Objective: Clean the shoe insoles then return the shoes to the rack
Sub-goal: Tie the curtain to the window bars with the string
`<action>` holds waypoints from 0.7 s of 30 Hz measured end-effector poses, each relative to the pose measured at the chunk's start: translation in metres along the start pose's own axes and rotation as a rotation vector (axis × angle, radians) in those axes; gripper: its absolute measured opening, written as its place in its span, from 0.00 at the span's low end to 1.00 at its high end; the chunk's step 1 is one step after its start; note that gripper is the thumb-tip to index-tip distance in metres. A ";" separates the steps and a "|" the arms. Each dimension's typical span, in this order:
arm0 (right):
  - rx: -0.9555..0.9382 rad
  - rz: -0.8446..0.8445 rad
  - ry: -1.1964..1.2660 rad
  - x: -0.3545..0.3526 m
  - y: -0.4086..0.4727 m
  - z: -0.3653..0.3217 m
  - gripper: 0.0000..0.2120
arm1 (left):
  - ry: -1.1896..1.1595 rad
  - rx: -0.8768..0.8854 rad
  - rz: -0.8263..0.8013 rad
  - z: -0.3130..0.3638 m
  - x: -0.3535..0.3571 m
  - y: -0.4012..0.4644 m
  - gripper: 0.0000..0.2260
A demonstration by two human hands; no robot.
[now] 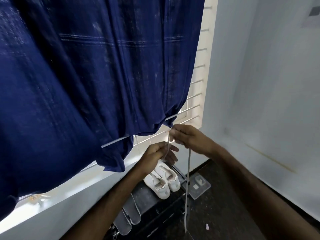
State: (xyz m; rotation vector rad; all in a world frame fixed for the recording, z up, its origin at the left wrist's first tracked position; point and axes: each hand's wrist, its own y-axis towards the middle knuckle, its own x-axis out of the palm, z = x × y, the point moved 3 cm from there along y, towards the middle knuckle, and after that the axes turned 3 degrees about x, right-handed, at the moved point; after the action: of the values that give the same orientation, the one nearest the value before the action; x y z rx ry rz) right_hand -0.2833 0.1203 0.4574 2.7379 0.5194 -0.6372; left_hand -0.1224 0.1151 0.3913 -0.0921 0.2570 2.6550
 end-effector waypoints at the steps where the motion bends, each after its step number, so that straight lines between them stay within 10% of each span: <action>1: -0.002 0.021 0.004 -0.007 0.003 -0.006 0.14 | -0.017 0.015 -0.048 0.003 0.004 -0.003 0.16; 10: 0.079 0.178 0.203 -0.008 0.018 0.016 0.14 | -0.255 0.113 -0.164 0.036 0.011 -0.010 0.16; 15: 0.146 0.079 0.209 0.046 -0.001 0.049 0.14 | -0.389 0.232 0.055 0.053 0.002 0.000 0.14; 21: 0.121 -0.110 0.142 0.071 -0.024 0.045 0.17 | 0.012 0.189 0.247 0.016 -0.024 0.007 0.14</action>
State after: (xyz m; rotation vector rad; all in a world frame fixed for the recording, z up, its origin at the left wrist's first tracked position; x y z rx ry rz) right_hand -0.2501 0.1456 0.3813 2.8998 0.6892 -0.5166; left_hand -0.1050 0.1014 0.4106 -0.0157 0.5535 2.8584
